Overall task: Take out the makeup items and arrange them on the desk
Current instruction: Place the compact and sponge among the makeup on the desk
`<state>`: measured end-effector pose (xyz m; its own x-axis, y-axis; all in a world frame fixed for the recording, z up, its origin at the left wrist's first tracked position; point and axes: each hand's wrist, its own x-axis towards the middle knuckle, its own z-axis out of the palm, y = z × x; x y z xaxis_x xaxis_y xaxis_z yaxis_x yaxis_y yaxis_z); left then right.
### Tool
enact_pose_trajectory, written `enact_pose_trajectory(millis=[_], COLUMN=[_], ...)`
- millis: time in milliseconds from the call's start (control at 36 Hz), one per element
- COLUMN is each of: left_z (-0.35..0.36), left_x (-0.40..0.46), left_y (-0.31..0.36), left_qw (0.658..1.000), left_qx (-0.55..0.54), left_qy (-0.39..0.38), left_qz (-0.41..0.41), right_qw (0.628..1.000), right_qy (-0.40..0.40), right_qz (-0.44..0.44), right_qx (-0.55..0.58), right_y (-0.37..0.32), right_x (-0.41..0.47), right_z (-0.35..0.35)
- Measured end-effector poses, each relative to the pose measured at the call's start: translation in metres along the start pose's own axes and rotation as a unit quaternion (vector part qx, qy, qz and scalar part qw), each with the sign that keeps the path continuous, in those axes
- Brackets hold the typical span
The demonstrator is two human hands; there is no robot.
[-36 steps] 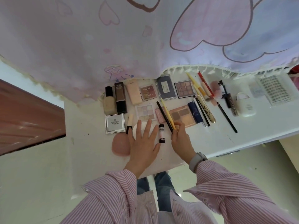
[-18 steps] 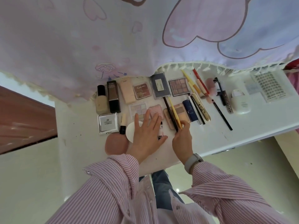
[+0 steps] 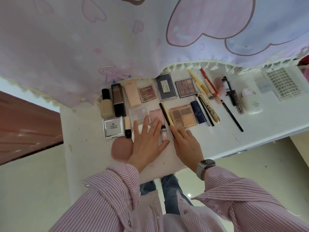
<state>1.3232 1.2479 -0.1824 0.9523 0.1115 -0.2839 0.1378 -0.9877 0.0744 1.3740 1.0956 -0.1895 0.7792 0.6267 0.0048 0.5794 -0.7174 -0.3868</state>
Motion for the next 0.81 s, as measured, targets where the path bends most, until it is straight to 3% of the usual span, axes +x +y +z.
enact_pose_trajectory(millis=[111,222,417,583,694,806], left_z=[0.004,0.003,0.002,0.022,0.021,0.012], left_x=[-0.001,-0.005,-0.029,-0.053,-0.053,-0.052], left_y=[-0.002,-0.003,-0.014,-0.028,-0.032,-0.035], left_qw=[1.0,0.999,0.989,0.989,0.991,0.994], left_qx=[-0.01,-0.044,-0.075,-0.129,-0.114,-0.094], left_qy=[0.007,0.027,0.07,0.021,0.002,0.002], left_qz=[0.005,-0.01,-0.105,-0.073,-0.076,-0.061], right_qw=[0.998,0.998,1.0,1.0,0.998,0.995], right_qy=[-0.036,-0.012,0.022,-0.01,-0.023,-0.043], right_qz=[0.041,0.057,0.008,0.02,0.044,0.087], right_qx=[0.014,0.034,-0.014,-0.021,-0.04,0.008], right_y=[0.0,0.001,-0.011,-0.039,-0.047,-0.049], right_x=[-0.001,-0.004,0.001,0.017,0.024,0.023], right_z=[-0.005,-0.007,-0.007,0.008,0.015,0.011])
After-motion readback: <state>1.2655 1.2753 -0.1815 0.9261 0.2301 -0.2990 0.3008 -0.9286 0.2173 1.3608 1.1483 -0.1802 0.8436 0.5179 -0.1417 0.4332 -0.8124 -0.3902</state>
